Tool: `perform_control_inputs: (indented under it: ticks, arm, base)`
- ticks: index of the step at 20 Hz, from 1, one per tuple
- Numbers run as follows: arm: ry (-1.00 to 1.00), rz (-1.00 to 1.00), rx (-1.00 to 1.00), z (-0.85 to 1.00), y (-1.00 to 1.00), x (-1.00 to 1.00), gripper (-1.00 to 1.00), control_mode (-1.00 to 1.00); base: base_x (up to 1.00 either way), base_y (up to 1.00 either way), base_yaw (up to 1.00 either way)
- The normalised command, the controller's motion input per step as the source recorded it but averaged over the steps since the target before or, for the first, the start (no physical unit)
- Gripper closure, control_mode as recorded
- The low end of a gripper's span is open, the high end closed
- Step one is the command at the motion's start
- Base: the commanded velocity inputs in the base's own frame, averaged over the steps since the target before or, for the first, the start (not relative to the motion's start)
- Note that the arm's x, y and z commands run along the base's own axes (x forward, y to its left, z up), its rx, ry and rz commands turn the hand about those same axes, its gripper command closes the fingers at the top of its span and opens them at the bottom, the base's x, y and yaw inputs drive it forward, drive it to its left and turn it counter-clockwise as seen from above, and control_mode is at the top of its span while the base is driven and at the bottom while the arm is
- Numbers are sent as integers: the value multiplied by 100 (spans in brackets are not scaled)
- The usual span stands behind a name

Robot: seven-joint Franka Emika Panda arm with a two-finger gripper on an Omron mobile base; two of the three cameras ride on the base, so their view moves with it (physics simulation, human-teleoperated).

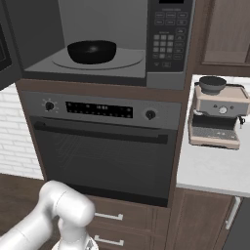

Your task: Open the microwave, place the bowl with waffle inside the microwave, then close the microwave door and turn it on.

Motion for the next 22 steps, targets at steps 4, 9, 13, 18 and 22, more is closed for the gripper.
perform_control_inputs:
  ticks: [4, 9, 13, 18, 22]
  arm:
    - [0, -15, 24, 0, -48, 24, -100, -100]
    - [0, -9, 15, 5, -48, 39, -100, -100]
    - [1, -8, 10, 5, -58, 50, -100, -100]
    - [2, -7, 10, 1, -72, 55, -100, -100]
    - [1, -6, 11, 0, -94, 67, -100, -100]
  base:
    - [0, 0, 0]
    - [0, 0, 0]
    - [0, 0, 0]
    - [0, 0, 0]
    - [0, 0, 0]
